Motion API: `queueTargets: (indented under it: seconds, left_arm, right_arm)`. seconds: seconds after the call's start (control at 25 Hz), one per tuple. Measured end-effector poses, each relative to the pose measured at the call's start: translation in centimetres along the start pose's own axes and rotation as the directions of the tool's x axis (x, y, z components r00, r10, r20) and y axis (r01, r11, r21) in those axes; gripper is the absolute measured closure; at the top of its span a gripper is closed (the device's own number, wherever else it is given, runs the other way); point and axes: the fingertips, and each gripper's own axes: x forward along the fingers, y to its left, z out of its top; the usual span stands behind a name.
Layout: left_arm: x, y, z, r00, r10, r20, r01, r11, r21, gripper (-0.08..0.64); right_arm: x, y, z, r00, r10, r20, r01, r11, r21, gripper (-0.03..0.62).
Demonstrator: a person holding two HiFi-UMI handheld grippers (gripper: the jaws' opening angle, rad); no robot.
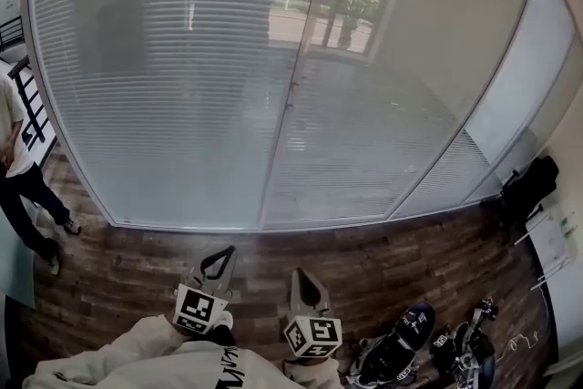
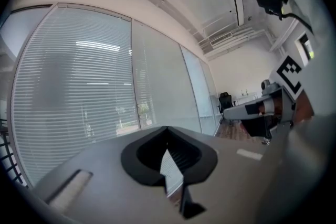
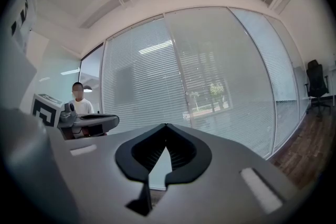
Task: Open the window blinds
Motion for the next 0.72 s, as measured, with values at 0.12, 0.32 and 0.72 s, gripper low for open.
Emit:
queueTargets:
  seconds: [0.12, 0.32, 0.72]
  left_arm:
    - [1.6, 1.8, -0.5, 1.0, -0.009, -0.001, 0.009, 1.0, -0.004, 0.56]
    - [4.5, 4.4, -1.1, 1.0, -0.023, -0.001, 0.023, 1.0, -0.013, 0.56]
    - [9.5, 9.9, -1.8, 0.999, -0.042, 0.006, 0.042, 0.999, -0.024, 0.56]
  right_arm:
    - [2.2, -0.1, 0.1, 1.0, -0.011, -0.004, 0.011, 1.0, -0.001, 0.591]
    - [5.8, -0.8, -0.1, 0.999, -0.031, -0.016, 0.031, 1.0, 0.004, 0.591]
    - [12.8, -1.5, 1.5, 0.998, -0.067, -0.019, 0.066, 0.998, -0.015, 0.591]
